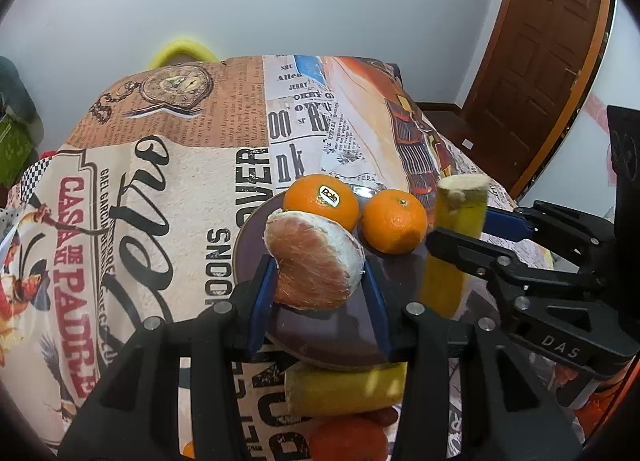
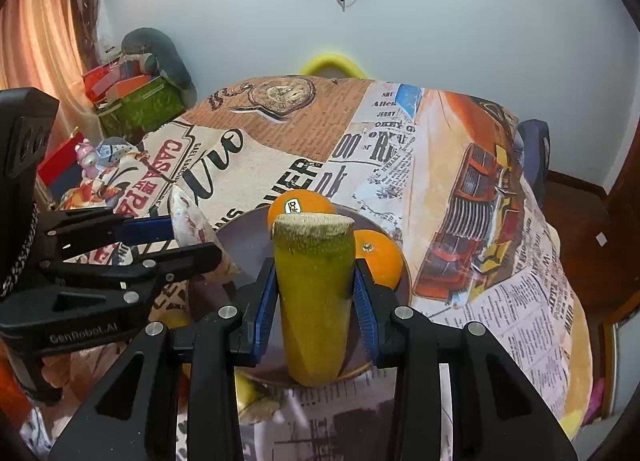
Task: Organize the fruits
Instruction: 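Carry the grapefruit segment and yellow squash onto the plate and release both, then move the left gripper to the red tomato while the right gripper approaches the other yellow squash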
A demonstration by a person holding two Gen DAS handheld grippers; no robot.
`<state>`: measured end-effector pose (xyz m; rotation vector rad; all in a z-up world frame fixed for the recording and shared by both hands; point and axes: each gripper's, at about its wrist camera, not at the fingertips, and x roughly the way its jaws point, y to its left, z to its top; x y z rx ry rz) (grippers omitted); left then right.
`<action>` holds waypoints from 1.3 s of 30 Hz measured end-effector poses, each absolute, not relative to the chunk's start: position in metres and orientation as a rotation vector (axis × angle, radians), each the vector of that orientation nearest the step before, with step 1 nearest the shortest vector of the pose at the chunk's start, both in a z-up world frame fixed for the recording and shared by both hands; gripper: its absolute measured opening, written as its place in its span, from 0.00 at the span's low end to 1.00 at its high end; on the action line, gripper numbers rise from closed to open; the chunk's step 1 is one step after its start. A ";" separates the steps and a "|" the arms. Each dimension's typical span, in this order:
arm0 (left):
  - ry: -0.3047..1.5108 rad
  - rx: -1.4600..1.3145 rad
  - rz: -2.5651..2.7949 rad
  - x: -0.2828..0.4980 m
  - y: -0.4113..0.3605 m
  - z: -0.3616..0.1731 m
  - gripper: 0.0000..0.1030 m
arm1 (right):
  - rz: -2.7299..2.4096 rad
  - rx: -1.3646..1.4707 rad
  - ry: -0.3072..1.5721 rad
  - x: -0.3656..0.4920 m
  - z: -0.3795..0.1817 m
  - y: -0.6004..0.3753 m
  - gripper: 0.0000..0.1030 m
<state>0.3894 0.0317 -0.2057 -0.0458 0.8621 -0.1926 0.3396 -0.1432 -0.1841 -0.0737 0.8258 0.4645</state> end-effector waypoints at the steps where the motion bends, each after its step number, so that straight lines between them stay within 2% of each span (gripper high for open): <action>1: 0.864 -0.045 -0.194 0.391 0.031 -0.207 0.42 | 0.465 -0.074 0.832 0.341 -0.185 -0.143 0.33; 3: 0.875 -0.049 -0.200 0.396 0.031 -0.208 0.42 | 0.469 -0.074 0.839 0.345 -0.188 -0.141 0.33; 5: 0.894 -0.053 -0.200 0.401 0.030 -0.211 0.48 | 0.472 -0.068 0.845 0.350 -0.190 -0.141 0.33; 17: 0.921 -0.043 -0.209 0.396 0.026 -0.217 0.55 | 0.463 -0.048 0.863 0.354 -0.194 -0.152 0.33; 21: 0.926 -0.048 -0.208 0.394 0.024 -0.214 0.65 | 0.456 -0.052 0.864 0.346 -0.191 -0.157 0.33; 25: 0.913 -0.022 -0.197 0.389 0.018 -0.207 0.65 | 0.441 -0.057 0.854 0.335 -0.186 -0.164 0.40; 35: 0.882 -0.046 -0.160 0.361 0.031 -0.183 0.65 | 0.434 -0.075 0.857 0.308 -0.177 -0.172 0.41; 39: 0.882 -0.050 -0.128 0.339 0.044 -0.179 0.65 | 0.457 -0.086 0.864 0.293 -0.179 -0.166 0.47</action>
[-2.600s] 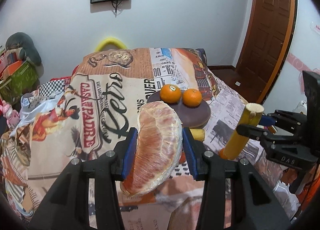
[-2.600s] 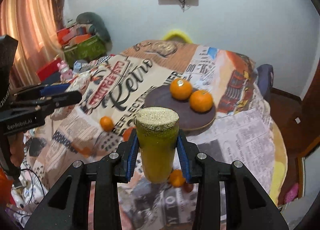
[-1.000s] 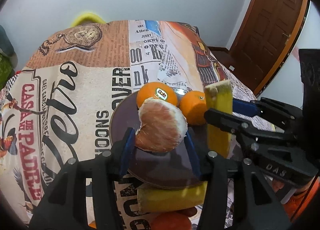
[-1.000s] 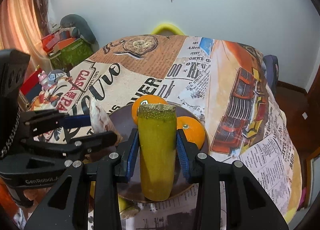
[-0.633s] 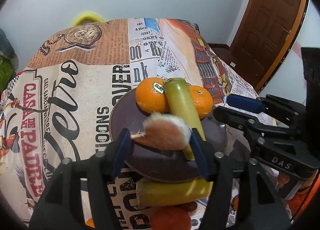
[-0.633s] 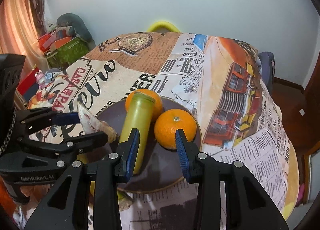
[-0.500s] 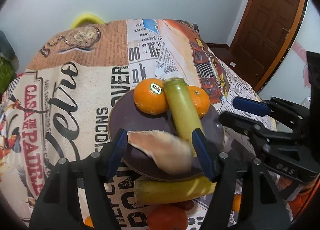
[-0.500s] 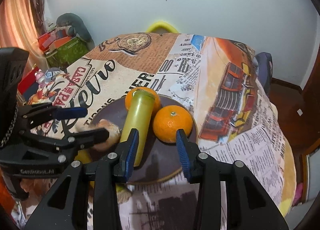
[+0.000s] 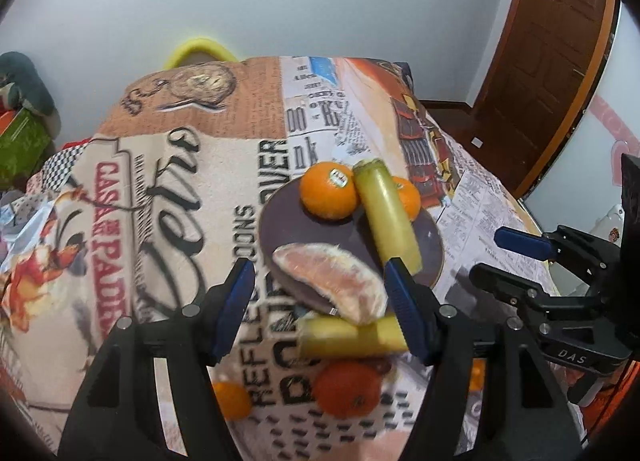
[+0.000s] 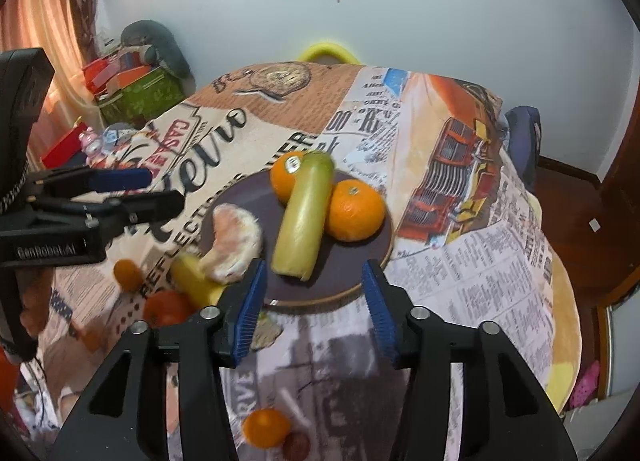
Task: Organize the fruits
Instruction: 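Move the left gripper to the red tomato while the right gripper approaches the other yellow squash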
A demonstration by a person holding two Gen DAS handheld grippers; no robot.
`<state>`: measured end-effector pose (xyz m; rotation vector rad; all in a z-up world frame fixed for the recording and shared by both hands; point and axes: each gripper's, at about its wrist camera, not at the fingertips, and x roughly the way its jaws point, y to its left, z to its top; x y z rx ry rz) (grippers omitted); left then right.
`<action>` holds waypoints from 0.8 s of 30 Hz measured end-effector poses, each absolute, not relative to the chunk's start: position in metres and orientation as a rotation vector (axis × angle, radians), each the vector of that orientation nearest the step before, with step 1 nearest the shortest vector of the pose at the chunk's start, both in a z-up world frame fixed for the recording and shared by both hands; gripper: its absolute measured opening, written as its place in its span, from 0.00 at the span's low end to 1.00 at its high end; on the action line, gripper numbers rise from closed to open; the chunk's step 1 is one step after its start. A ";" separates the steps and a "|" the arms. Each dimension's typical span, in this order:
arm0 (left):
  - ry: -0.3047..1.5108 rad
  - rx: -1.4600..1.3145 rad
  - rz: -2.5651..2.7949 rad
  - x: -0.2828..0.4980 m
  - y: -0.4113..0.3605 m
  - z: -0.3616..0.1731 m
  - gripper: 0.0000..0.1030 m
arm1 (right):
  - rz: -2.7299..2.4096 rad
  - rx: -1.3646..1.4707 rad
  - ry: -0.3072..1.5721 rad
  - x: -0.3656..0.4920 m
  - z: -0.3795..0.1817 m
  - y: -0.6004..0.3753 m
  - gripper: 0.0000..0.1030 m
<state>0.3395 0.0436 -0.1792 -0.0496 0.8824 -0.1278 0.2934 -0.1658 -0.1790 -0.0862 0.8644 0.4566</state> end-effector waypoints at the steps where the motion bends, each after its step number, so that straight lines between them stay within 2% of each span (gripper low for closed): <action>1: 0.885 -0.050 -0.122 0.334 0.046 -0.180 0.65 | 0.460 -0.093 0.866 0.290 -0.180 -0.164 0.47; 11: 0.928 -0.083 -0.097 0.298 0.056 -0.199 0.65 | 0.542 -0.184 0.944 0.265 -0.209 -0.140 0.47; 24: 0.974 -0.081 -0.101 0.287 0.060 -0.229 0.65 | 0.647 -0.211 1.029 0.292 -0.243 -0.120 0.48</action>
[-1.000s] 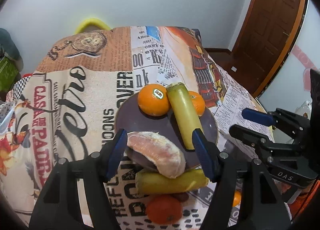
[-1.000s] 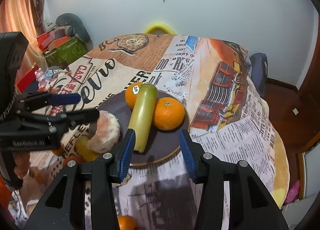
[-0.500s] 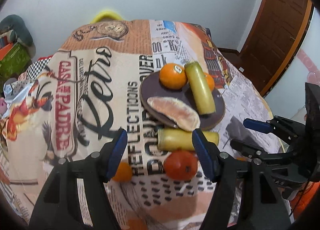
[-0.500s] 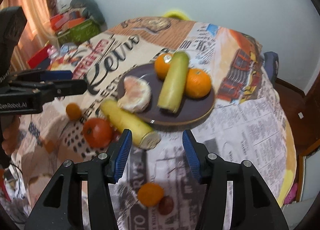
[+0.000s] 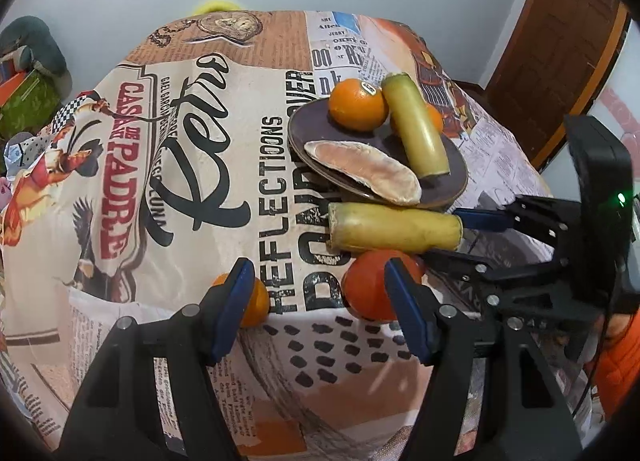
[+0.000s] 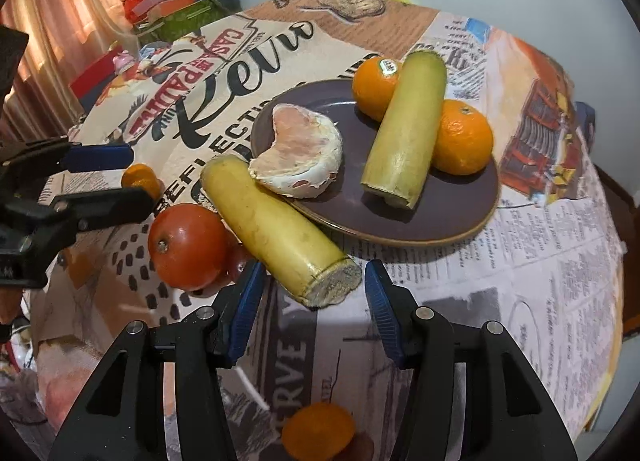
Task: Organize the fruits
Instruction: 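Move the left gripper to the red tomato while the right gripper approaches the other yellow squash, then grasp and lift the red tomato with the left gripper while the right gripper grasps the yellow squash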
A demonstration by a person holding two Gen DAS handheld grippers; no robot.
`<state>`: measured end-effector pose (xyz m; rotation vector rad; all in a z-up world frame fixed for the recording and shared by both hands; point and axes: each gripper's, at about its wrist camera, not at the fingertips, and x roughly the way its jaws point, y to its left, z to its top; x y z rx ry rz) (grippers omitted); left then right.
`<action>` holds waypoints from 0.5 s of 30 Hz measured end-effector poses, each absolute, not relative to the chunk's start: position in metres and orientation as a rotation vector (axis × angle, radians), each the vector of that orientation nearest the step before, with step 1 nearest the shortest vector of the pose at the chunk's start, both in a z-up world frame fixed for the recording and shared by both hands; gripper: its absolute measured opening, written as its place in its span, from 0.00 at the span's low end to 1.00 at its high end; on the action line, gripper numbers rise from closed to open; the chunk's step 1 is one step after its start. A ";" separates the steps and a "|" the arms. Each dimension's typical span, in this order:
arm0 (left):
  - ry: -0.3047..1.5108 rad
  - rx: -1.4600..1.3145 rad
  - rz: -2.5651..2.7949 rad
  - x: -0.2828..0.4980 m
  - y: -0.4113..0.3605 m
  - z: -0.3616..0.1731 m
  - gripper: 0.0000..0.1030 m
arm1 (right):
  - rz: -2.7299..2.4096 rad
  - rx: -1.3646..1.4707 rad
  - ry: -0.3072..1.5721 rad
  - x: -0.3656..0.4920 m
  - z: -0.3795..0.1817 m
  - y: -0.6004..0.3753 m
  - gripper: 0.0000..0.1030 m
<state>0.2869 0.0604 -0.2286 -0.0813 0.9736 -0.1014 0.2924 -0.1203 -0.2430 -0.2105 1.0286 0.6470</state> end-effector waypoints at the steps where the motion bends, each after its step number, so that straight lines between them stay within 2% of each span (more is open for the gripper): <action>1: 0.974 -0.080 -0.110 0.286 0.059 -0.229 0.65 | 0.654 -0.213 1.026 0.292 -0.244 -0.120 0.47; 8: 0.999 -0.072 -0.171 0.286 0.039 -0.242 0.65 | 0.686 -0.233 1.013 0.282 -0.243 -0.124 0.38; 15: 1.036 -0.076 -0.198 0.286 0.025 -0.256 0.65 | 0.647 -0.238 1.035 0.260 -0.239 -0.138 0.34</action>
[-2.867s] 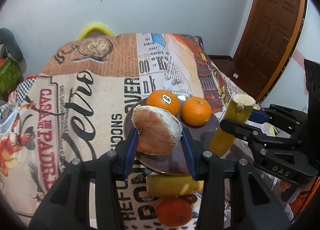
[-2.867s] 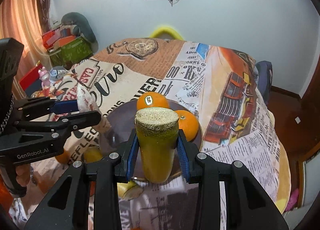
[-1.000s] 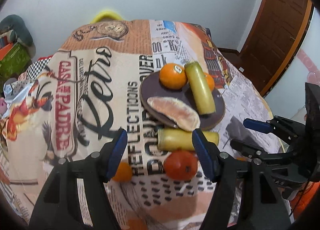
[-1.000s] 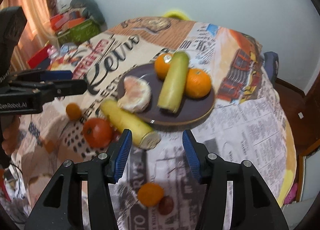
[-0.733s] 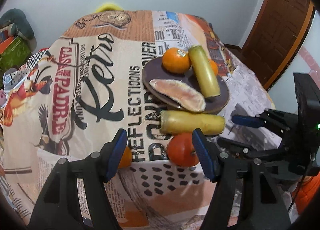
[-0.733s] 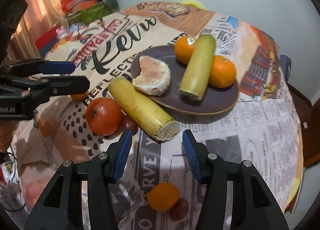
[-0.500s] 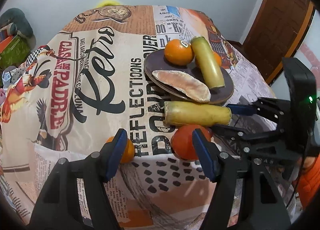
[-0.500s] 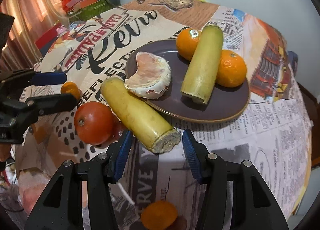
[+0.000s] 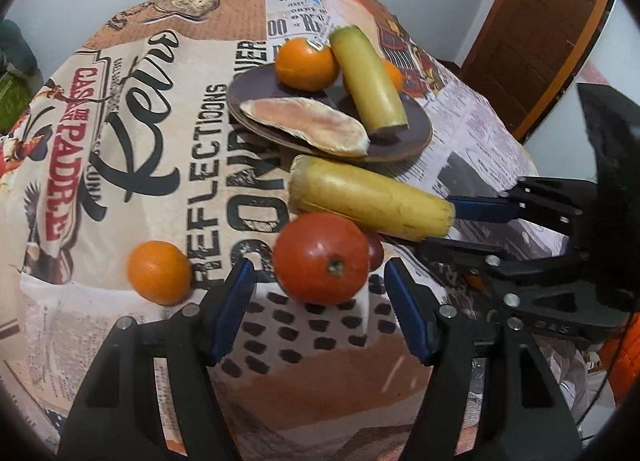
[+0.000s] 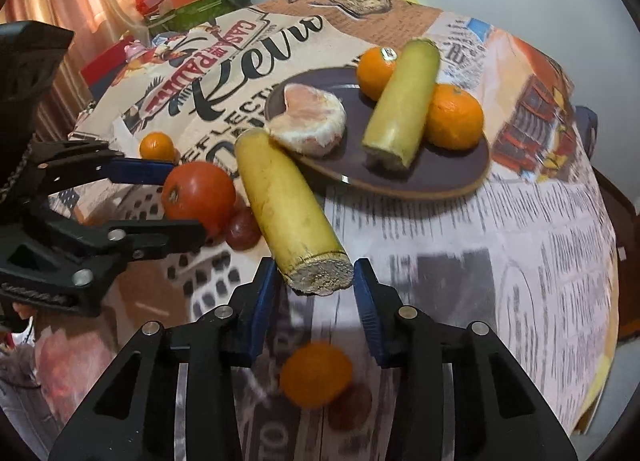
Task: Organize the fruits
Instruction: 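Grasp and lift the red tomato with the left gripper while the right gripper grasps the yellow squash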
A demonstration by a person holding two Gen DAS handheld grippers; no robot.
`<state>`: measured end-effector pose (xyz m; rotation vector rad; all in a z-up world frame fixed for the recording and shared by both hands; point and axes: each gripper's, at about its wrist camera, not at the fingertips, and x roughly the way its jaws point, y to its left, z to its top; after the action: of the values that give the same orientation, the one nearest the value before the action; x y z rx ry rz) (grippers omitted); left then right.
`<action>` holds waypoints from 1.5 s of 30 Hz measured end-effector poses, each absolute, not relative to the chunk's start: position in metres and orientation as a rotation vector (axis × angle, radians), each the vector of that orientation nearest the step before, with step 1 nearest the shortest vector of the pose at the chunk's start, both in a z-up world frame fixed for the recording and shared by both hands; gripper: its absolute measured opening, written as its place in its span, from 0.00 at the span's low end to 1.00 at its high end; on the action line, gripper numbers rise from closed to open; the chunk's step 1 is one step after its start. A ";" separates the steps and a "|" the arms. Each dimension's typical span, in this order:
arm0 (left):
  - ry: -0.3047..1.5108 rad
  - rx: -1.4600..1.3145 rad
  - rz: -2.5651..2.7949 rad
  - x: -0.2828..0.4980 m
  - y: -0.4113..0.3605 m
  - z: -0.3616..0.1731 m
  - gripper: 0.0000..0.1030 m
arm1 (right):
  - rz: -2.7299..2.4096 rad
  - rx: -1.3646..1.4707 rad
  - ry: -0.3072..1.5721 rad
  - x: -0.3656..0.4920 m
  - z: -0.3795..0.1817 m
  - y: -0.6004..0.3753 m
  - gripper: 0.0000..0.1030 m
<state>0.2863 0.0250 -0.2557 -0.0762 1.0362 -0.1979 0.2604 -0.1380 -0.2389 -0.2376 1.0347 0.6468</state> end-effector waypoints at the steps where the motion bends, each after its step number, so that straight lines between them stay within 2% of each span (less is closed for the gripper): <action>1: 1.038 -0.075 -0.202 0.286 0.023 -0.257 0.65 | 0.648 -0.240 1.044 0.258 -0.238 -0.139 0.34; 7: 1.033 -0.072 -0.196 0.290 0.019 -0.260 0.57 | 0.648 -0.238 1.052 0.254 -0.230 -0.145 0.34; 14: 1.027 -0.108 -0.192 0.296 0.027 -0.261 0.46 | 0.670 -0.194 1.072 0.272 -0.241 -0.133 0.42; 18: 1.022 -0.112 -0.187 0.292 0.031 -0.259 0.46 | 0.656 -0.177 1.071 0.272 -0.243 -0.131 0.41; 25: 1.007 -0.109 -0.169 0.266 0.039 -0.244 0.45 | 0.626 -0.193 1.065 0.245 -0.227 -0.124 0.32; 33: 0.993 -0.118 -0.162 0.213 0.051 -0.229 0.45 | 0.566 -0.178 1.092 0.203 -0.222 -0.130 0.32; 45: 1.026 -0.104 -0.191 0.170 0.047 -0.243 0.45 | 0.559 -0.152 1.134 0.169 -0.221 -0.136 0.33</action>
<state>0.1703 0.0467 -0.2433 -0.1041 1.0258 -0.1913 0.1692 -0.1362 -0.2212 -0.1520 1.1341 0.5592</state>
